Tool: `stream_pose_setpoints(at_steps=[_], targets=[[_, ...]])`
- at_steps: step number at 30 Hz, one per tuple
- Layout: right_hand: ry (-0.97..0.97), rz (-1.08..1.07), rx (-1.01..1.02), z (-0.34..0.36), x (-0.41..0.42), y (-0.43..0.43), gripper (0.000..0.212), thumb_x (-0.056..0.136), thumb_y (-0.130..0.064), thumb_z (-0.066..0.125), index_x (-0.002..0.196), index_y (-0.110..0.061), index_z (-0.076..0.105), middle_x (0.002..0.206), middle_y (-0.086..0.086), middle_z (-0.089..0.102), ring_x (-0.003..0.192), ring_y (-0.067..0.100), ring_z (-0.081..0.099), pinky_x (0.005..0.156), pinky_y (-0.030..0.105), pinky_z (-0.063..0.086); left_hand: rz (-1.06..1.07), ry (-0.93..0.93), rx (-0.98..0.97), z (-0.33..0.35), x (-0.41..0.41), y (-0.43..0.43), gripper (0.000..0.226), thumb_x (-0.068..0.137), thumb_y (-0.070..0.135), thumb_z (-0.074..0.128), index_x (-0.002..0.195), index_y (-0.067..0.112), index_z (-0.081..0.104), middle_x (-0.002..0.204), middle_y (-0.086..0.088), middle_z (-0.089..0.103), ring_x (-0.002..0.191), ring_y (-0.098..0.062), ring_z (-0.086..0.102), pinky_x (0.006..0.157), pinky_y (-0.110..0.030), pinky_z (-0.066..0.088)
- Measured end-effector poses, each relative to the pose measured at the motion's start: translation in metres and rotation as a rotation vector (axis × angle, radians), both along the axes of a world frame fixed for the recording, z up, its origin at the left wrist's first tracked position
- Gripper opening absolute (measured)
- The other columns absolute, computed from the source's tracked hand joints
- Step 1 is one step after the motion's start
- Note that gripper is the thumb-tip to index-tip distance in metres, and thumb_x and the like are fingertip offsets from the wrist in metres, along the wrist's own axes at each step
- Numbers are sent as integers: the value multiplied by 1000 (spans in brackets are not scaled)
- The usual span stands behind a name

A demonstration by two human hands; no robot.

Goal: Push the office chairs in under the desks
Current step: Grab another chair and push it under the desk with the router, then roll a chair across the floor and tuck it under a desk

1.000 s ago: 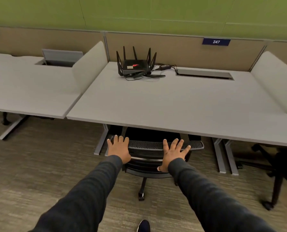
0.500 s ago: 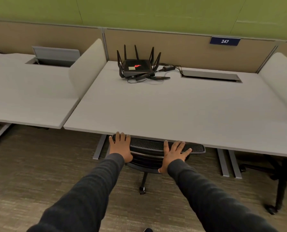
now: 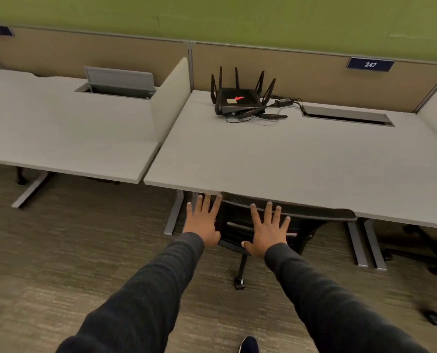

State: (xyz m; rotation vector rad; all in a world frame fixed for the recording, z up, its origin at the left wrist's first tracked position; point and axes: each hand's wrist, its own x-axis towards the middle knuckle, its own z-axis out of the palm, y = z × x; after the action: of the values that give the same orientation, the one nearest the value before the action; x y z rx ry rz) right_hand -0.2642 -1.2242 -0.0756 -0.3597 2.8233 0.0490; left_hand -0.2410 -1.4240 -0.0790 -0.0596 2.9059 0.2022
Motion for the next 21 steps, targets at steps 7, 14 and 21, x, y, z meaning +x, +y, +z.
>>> stream_pose_setpoints(at_steps=[7,14,21], targets=[[54,134,-105,-5,90,-152,110,85,-70,56,158,-30,-17,165,19,-18,150,46,-14,117,70,-1,157,46,-79,4,104,-137,106,92,52,58,160,24,-18,169,-13,-11,155,-35,-10,122,-60,-2],[53,337,-120,-9,163,-292,107,86,-72,53,158,-31,-16,166,18,-15,151,44,-13,116,70,-1,393,28,-89,6,215,-261,105,92,53,59,161,23,-13,169,-17,-5,155,-36,-7,122,-61,1],[39,552,-142,-5,215,-415,105,86,-68,55,159,-33,-11,167,17,-12,152,43,-12,117,68,-2,655,21,-72,-1,306,-369,105,90,51,61,161,24,-11,169,-17,-4,155,-36,-8,121,-60,-2]])
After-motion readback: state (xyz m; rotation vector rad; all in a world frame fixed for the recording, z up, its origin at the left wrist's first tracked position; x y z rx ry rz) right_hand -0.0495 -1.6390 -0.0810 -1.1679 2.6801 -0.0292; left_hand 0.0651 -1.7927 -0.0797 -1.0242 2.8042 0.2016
